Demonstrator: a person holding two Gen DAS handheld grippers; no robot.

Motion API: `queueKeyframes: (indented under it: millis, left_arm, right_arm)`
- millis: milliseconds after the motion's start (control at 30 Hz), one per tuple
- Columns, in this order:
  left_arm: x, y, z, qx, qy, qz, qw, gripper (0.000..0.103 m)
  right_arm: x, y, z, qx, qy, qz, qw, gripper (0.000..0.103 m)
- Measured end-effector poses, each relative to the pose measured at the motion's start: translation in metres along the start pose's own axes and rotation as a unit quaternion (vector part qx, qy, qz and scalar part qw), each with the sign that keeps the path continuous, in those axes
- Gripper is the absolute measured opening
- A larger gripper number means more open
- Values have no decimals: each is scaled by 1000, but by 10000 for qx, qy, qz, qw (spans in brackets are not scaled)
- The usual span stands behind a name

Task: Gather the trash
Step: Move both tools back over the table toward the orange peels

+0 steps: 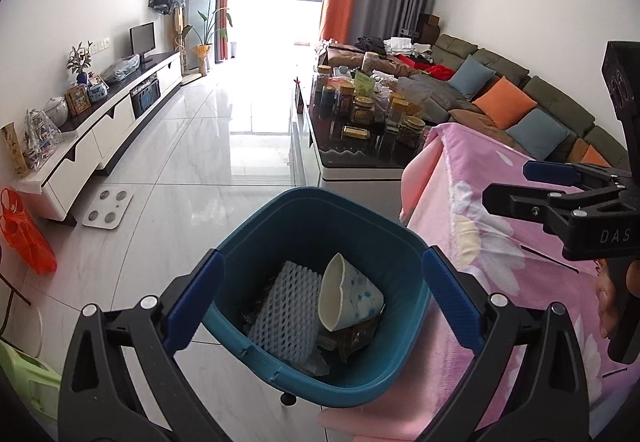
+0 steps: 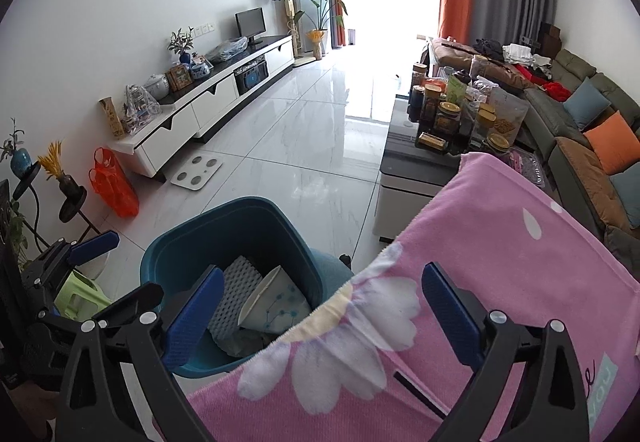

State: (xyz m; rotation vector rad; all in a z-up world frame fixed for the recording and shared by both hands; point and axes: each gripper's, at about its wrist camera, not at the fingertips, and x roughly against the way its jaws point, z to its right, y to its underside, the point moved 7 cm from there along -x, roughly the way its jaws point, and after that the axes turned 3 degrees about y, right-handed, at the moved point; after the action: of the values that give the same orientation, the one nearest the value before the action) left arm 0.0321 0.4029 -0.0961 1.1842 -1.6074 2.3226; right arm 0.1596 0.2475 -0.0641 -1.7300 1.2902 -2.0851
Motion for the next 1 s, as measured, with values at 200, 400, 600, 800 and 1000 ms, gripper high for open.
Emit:
queueKeyframes:
  millis: [200, 400, 600, 800, 1000]
  left_arm:
    - [28, -14, 40, -196, 259, 258, 9991, 97]
    - [51, -19, 96, -571, 600, 432, 9956, 97]
    - [67, -13, 157, -925, 1012, 515, 9892, 97]
    - [86, -2, 221, -1317, 1523, 591, 9777, 97]
    - [101, 16, 271, -1747, 1853, 665, 9647, 97]
  right_arm:
    - [37, 20, 26, -170, 235, 300, 9991, 96]
    - [81, 45, 56, -469, 505, 655, 9955, 96]
    - [128, 77, 86, -844, 852, 1039, 9873, 96]
    - [171, 116, 121, -1283, 1265, 1285, 9752, 96]
    - [204, 164, 156, -1679, 1725, 1333, 9614, 96]
